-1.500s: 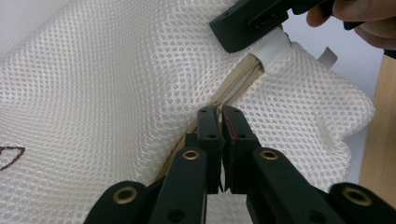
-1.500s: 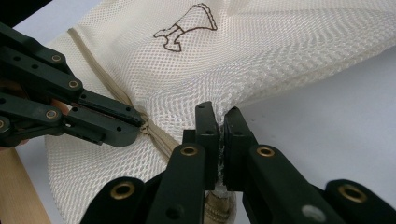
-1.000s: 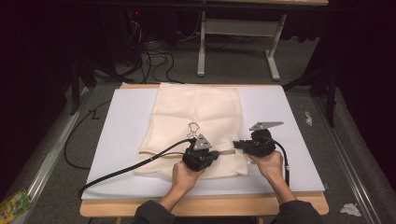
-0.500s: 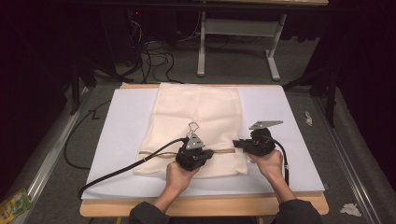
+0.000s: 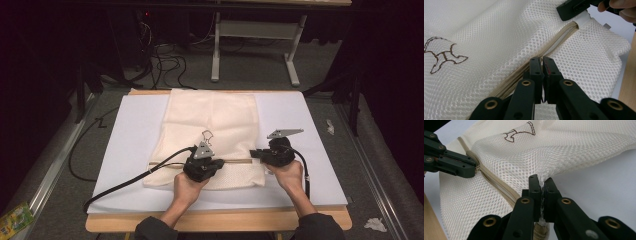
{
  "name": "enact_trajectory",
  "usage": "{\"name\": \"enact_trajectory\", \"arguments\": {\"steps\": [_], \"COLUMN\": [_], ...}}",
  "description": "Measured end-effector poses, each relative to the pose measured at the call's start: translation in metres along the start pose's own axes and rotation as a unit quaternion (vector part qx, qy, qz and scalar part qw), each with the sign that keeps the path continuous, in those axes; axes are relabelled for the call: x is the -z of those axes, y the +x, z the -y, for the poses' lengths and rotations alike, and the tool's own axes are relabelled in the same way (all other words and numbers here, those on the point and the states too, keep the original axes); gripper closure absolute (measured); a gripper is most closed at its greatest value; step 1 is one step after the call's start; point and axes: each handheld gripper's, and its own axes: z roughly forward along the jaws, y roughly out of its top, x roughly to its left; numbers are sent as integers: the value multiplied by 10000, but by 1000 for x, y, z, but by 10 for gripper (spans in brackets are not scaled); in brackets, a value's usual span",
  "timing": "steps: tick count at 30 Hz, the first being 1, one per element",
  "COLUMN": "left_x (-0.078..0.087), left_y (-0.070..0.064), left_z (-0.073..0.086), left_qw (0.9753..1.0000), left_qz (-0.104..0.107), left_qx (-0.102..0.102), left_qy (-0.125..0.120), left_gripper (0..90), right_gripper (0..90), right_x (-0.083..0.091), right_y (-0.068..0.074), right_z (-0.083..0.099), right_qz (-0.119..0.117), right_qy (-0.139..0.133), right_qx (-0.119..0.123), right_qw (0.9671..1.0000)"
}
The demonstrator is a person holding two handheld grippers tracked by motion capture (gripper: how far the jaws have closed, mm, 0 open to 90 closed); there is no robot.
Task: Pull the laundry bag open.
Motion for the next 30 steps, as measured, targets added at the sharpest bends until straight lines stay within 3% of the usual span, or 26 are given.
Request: {"name": "enact_trajectory", "arguments": {"steps": [30], "left_x": [20], "left_y": [14], "left_z": [6], "left_qw": [9998], "left_qz": [-163], "left_qx": [46], "left_qy": [-38], "left_gripper": [874], "right_gripper": [890], "right_x": [2], "right_y": [-3], "right_z": [0], "right_qz": [-3], "right_qy": [-68], "right_qx": [41], "right_qw": [10000]}}
